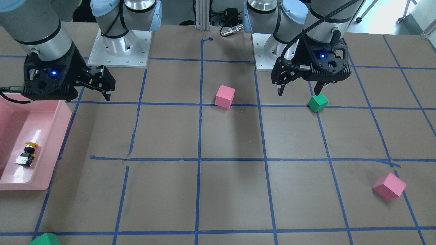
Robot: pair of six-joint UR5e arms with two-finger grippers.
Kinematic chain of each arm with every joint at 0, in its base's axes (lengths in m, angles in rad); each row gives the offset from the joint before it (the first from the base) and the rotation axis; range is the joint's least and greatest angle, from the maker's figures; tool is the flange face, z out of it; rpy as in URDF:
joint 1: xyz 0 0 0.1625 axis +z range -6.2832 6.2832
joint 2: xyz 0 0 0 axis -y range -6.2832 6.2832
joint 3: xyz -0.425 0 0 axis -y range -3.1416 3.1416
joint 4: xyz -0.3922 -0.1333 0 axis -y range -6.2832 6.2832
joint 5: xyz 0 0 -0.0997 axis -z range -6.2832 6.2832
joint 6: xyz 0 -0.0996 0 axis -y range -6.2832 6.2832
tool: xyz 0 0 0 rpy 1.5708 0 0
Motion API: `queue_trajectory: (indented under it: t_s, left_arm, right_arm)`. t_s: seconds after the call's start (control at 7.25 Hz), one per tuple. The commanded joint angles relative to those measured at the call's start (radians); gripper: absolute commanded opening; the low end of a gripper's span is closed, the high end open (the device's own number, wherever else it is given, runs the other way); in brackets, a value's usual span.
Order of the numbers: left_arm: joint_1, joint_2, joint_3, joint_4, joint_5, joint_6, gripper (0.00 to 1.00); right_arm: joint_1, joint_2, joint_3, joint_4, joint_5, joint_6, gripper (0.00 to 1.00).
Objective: Align button upright
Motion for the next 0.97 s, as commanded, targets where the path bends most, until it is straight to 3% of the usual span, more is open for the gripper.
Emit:
queue_trajectory:
  t_s: [0.0, 0.83]
  left_arm:
    - [0.000, 0.000, 0.000, 0.000, 0.000, 0.000, 1.00]
    - [0.000, 0.000, 0.000, 0.000, -0.002, -0.002, 1.00]
  right_arm:
    - [-0.013, 0.001, 0.000, -0.017, -0.007, -0.007, 1.00]
    - [-0.024, 0.009, -0.005, -0.026, 0.009, 0.000, 1.00]
